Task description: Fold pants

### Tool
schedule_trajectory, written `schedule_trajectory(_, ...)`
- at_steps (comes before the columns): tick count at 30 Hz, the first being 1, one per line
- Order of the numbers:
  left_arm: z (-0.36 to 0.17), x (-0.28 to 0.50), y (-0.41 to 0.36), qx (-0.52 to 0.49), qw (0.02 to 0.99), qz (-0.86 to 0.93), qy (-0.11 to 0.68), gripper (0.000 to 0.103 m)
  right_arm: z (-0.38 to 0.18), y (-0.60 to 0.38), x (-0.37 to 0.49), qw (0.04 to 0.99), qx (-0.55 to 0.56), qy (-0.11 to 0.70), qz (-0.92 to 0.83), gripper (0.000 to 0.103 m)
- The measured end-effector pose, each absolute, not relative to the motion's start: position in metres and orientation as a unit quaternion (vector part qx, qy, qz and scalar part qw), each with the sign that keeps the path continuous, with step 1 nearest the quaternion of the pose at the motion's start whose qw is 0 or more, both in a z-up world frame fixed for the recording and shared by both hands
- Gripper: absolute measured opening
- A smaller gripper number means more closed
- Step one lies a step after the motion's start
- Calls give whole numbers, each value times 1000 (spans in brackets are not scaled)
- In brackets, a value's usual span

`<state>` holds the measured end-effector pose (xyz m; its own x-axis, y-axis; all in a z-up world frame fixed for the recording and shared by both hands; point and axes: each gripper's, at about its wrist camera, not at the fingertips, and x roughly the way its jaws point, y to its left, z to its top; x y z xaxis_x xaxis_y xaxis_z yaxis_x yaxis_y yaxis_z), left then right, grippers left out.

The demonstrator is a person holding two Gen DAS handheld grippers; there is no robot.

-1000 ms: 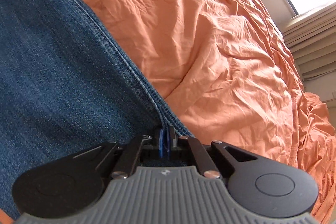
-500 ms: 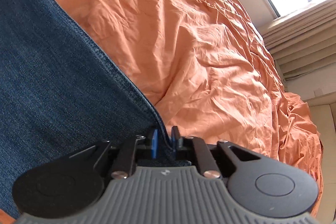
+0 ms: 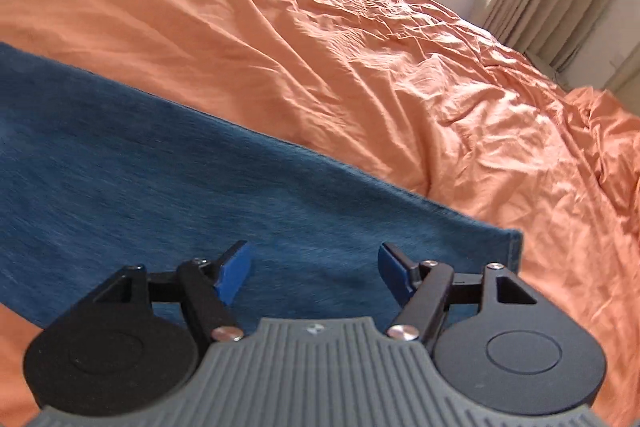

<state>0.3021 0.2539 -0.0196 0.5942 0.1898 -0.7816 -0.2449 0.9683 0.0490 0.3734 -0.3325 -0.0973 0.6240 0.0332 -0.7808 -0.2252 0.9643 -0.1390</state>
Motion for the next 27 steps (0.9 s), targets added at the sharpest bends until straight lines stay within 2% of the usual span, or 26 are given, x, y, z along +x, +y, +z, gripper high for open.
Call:
schedule_trajectory(4, -24, 260, 298, -147, 890, 138, 408, 86, -97, -293, 327, 913, -20, 398, 81, 67)
schedule_trajectory(8, -53, 224, 333, -281, 875, 151, 364, 87, -103, -260, 305, 913, 61, 394, 84, 68)
schedule_trajectory(12, -95, 200, 356, -394, 844, 170, 322, 88, -107, -244, 304, 908, 96, 394, 103, 77)
schedule_trajectory(16, -136, 198, 373, -495, 805, 174, 278, 88, -122, -249, 313, 904, 122, 397, 104, 76)
schedule_trajectory(19, -162, 210, 379, -533, 783, 185, 263, 88, -134, -255, 324, 897, 144, 406, 102, 73)
schedule_trajectory(22, -173, 223, 379, -542, 783, 188, 239, 79, -141, -254, 333, 899, 131, 406, 96, 71)
schedule_trajectory(23, -174, 227, 379, -543, 783, 189, 236, 67, -141, -253, 335, 900, 128, 405, 94, 70)
schedule_trajectory(24, -173, 233, 378, -543, 781, 197, 238, 63, -143, -254, 339, 900, 128, 405, 93, 69)
schedule_trajectory(26, -161, 243, 374, -512, 791, 220, 253, 37, -145, -255, 344, 898, 132, 411, 90, 67)
schedule_trajectory(27, -147, 247, 368, -482, 808, 222, 257, 31, -147, -257, 345, 896, 134, 413, 89, 67)
